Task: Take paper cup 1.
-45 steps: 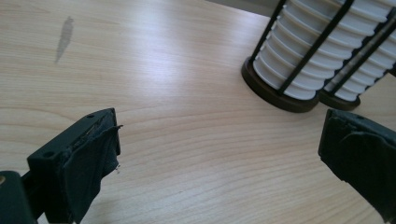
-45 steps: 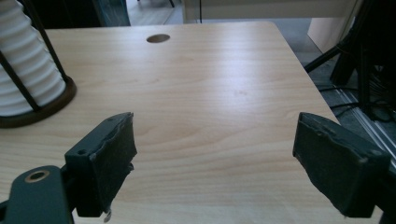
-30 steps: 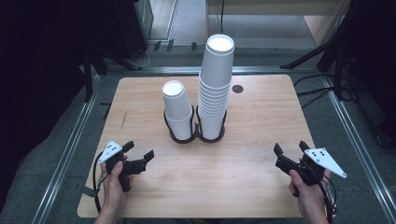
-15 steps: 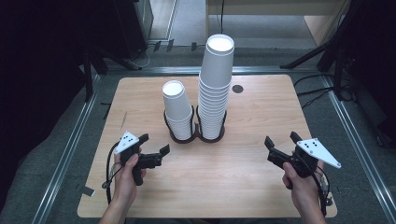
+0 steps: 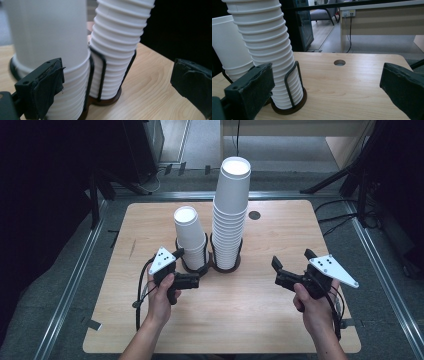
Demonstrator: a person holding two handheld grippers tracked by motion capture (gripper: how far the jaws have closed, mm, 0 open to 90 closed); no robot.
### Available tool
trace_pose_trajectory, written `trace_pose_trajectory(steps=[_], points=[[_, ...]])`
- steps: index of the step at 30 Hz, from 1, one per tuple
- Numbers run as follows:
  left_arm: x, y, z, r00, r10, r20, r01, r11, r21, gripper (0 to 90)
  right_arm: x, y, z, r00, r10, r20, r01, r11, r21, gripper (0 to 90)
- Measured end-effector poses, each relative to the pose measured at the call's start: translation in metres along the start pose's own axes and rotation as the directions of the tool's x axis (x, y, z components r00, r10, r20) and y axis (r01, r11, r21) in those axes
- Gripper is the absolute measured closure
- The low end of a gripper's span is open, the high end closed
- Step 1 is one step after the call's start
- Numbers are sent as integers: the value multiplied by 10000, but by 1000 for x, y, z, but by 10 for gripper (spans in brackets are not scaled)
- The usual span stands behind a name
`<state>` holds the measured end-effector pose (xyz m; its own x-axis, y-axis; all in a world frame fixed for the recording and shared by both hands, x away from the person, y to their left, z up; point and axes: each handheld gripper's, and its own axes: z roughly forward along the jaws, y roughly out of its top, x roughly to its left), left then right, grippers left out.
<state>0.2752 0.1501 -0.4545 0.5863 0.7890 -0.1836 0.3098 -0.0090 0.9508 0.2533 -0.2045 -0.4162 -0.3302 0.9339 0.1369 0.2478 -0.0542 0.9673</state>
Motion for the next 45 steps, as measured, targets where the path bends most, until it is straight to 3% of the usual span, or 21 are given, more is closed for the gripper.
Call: trace_pose_trajectory(steps=[2,9,22,27,36,41,45], points=[[-2,1,2,10000,44,32,-44,10000,-44,0,6,4,2,9995,-272,133,272,9996,23,0],[-15,6,22,9988,478,-135,-479,9988,-90,0,19,15,9,9997,-235,-41,235,9997,-53,0],[-26,6,49,9979,625,-180,-629,9978,-211,0,40,43,22,9984,-526,-230,517,9979,-396,0],[-31,6,58,9959,816,-383,-828,9961,-313,0,46,50,29,9982,-527,-275,516,9978,-416,0],[-37,8,74,9878,1073,-1129,-1146,9916,-604,0,54,61,41,9968,-672,-425,652,9968,-454,0],[-41,14,83,9768,1273,-1725,-1433,9861,-839,0,60,67,49,9956,-732,-588,709,9967,-403,0],[-43,16,88,9738,1335,-1839,-1528,9837,-951,0,64,72,54,9955,-657,-689,629,9971,-428,0]])
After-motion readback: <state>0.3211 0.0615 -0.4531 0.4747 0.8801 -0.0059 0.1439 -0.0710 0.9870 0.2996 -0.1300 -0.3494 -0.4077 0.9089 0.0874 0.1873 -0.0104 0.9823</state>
